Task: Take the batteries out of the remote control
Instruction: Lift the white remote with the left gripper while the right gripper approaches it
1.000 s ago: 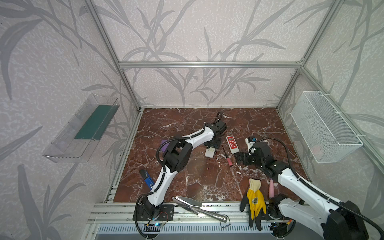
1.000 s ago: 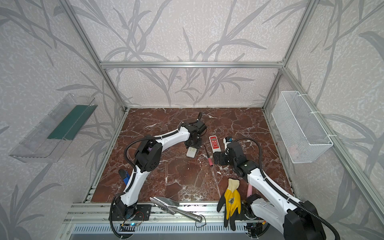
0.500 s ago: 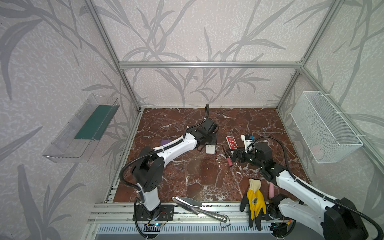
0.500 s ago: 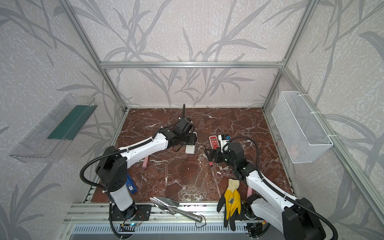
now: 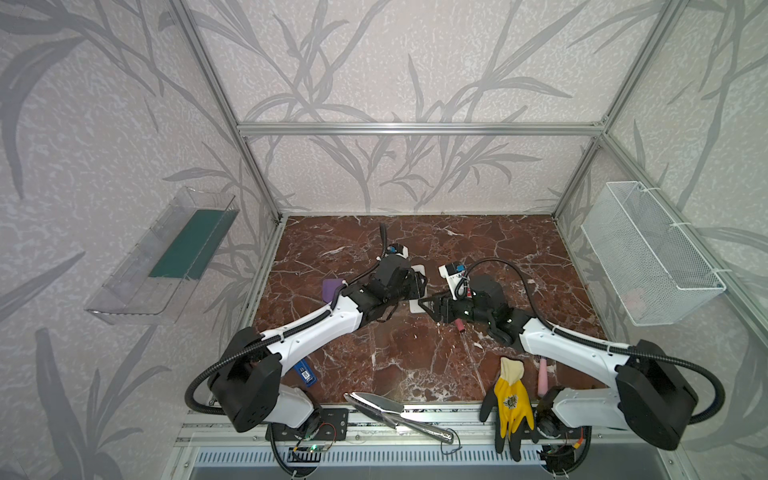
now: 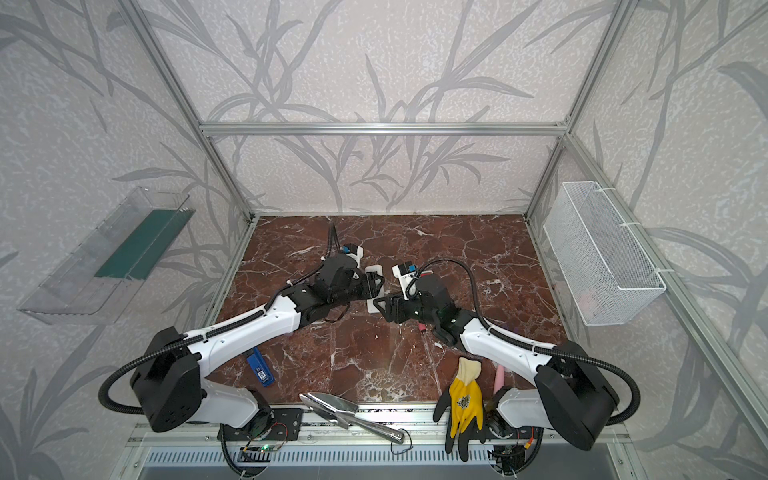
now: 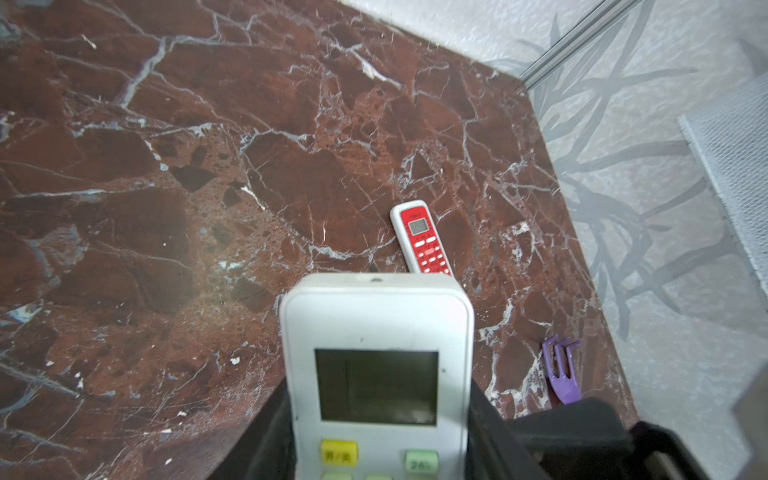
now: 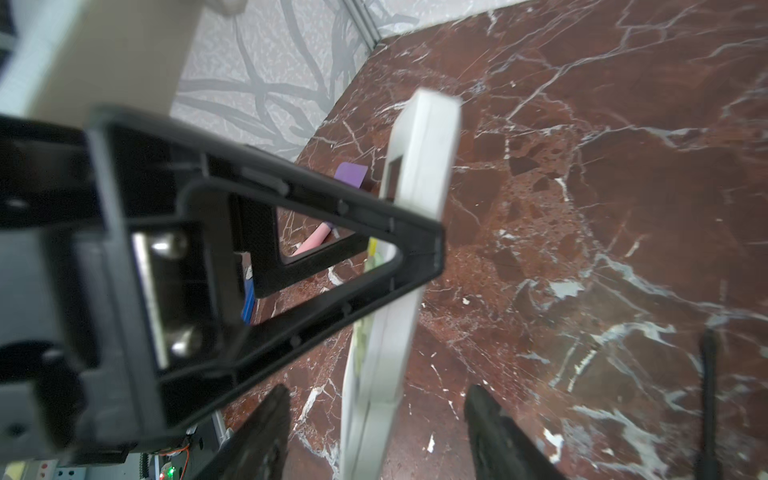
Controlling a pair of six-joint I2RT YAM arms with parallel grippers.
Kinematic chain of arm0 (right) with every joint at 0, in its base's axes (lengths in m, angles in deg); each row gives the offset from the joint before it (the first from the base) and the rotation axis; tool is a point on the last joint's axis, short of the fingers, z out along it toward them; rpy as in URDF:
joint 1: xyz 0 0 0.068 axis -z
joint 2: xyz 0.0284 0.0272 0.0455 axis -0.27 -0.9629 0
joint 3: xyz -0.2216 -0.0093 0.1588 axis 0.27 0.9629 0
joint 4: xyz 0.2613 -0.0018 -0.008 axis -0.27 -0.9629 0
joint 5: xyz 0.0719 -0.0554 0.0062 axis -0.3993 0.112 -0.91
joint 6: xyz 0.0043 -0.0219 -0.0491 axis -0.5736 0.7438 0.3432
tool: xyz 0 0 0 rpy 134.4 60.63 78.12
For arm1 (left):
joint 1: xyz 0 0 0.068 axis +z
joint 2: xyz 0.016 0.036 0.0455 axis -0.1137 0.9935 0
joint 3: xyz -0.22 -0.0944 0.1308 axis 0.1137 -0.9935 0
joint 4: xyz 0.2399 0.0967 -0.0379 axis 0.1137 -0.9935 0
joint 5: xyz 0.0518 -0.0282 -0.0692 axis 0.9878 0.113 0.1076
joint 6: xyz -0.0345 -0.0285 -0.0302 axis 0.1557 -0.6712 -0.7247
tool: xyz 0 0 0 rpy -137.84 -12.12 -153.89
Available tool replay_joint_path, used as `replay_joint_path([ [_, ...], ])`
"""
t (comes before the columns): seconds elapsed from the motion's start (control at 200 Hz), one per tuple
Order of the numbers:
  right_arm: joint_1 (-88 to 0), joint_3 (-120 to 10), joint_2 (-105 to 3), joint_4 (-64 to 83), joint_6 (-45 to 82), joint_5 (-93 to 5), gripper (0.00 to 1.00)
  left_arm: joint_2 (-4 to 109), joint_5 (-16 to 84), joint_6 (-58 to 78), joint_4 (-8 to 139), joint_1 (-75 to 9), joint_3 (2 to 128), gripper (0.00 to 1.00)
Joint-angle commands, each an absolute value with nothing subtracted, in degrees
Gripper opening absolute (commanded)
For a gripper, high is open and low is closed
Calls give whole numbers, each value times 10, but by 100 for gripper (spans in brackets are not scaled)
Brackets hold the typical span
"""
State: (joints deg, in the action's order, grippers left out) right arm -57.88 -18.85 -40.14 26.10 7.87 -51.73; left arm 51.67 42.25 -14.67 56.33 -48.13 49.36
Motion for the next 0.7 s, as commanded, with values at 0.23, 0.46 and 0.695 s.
replay_joint_path([
  [0.23, -638, -256, -459, 252, 93, -444, 42, 457, 459, -148, 580, -481, 471, 46],
  [0.46, -643, -260, -450, 239, 95, -418, 35, 446, 485, -137, 560, -481, 468, 47],
  [0.695, -644, -266, -448, 230, 100, -406, 23, 443, 487, -136, 565, -481, 463, 47],
])
